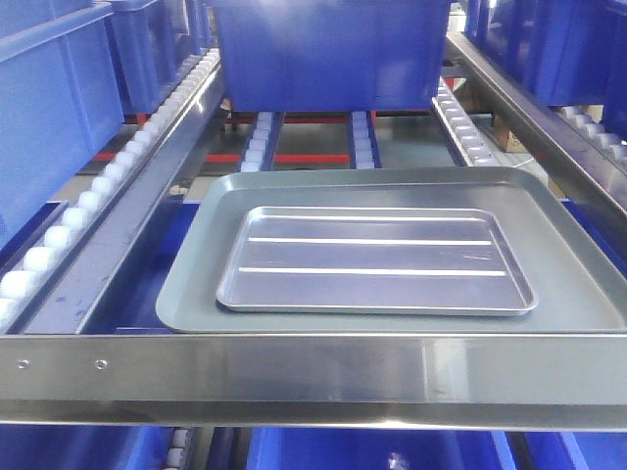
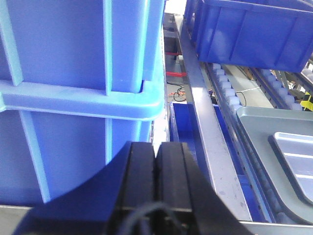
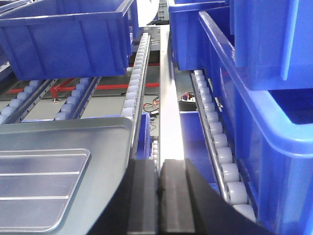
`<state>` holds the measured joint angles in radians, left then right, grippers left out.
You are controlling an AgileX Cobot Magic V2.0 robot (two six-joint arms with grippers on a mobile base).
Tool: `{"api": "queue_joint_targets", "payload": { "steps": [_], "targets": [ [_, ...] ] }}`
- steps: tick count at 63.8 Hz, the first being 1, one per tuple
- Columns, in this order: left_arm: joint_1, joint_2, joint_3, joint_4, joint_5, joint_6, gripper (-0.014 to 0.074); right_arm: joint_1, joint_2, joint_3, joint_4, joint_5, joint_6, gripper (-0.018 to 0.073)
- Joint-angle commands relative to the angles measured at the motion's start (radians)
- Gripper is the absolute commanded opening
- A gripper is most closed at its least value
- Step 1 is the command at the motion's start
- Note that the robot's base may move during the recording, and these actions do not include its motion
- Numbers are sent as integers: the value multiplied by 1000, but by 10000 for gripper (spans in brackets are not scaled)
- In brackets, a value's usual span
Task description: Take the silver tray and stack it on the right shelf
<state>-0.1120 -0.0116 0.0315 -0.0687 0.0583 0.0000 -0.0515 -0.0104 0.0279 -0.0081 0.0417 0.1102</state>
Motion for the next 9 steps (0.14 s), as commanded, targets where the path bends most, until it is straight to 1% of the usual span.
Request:
{"api": "queue_joint_targets", "payload": {
  "steps": [1, 9],
  "targets": [
    [2, -14, 17, -9, -92, 0, -94, -8, -20, -18, -1, -95, -12, 57],
    [2, -14, 17, -9, -92, 0, -94, -8, -20, -18, -1, -95, -12, 57]
  ]
}}
